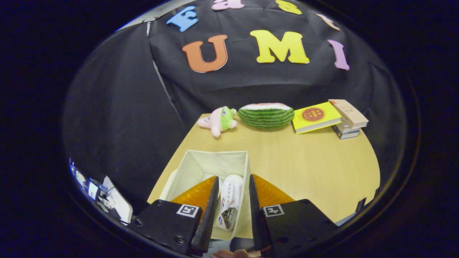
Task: Open the storage box then place both shoes into the box .Put the left shoe in first, then the right shoe, with the right side of both shoes facing outward in a uniform manner.
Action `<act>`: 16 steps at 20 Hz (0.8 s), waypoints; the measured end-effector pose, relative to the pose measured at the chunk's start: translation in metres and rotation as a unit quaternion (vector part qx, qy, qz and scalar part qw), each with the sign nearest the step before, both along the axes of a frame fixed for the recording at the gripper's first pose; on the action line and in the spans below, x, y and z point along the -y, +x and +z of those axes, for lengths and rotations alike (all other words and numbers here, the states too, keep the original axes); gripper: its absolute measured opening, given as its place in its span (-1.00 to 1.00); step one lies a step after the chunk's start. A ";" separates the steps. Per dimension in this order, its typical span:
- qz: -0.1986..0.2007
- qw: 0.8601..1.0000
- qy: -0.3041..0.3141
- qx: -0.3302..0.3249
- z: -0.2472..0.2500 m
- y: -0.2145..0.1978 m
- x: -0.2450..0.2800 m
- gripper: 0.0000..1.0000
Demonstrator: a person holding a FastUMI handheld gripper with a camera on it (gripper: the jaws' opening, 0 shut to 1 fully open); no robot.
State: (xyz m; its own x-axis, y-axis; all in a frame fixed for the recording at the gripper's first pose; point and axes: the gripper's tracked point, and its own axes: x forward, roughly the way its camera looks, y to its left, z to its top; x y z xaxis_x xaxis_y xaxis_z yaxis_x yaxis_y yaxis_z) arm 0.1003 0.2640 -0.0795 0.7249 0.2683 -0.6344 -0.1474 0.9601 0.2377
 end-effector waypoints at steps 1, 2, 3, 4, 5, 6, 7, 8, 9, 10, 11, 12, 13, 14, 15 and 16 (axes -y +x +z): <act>-0.007 1.000 0.004 0.019 0.004 -0.001 0.010 0.06; -0.021 0.999 0.004 0.039 0.008 -0.002 0.023 0.45; -0.038 0.998 -0.002 0.055 0.009 -0.006 0.041 0.55; -0.046 0.996 0.008 0.071 0.012 -0.007 0.046 0.64; -0.055 0.994 0.009 0.089 0.015 -0.008 0.054 0.74; -0.066 0.991 0.007 0.115 0.021 -0.008 0.066 0.83; -0.077 0.986 0.000 0.146 0.031 -0.010 0.079 0.85; -0.087 0.980 -0.010 0.177 0.039 -0.012 0.089 0.86; -0.094 0.974 -0.014 0.204 0.045 -0.014 0.095 0.88; -0.097 0.970 -0.016 0.223 0.050 -0.018 0.098 0.94; -0.100 0.967 -0.014 0.236 0.053 -0.020 0.100 1.00; -0.103 0.964 -0.014 0.244 0.055 -0.021 0.103 1.00; -0.104 0.963 -0.015 0.249 0.057 -0.022 0.105 1.00; -0.102 0.961 -0.016 0.255 0.061 -0.022 0.106 1.00; -0.104 0.959 -0.018 0.264 0.065 -0.023 0.108 1.00; -0.108 0.955 -0.020 0.274 0.070 -0.024 0.110 1.00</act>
State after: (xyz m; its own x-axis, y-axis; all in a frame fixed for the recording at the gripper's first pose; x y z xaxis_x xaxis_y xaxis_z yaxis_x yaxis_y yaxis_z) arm 0.0761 0.1536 -0.0097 0.9869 0.0578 -0.1505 -0.0358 0.9888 0.1446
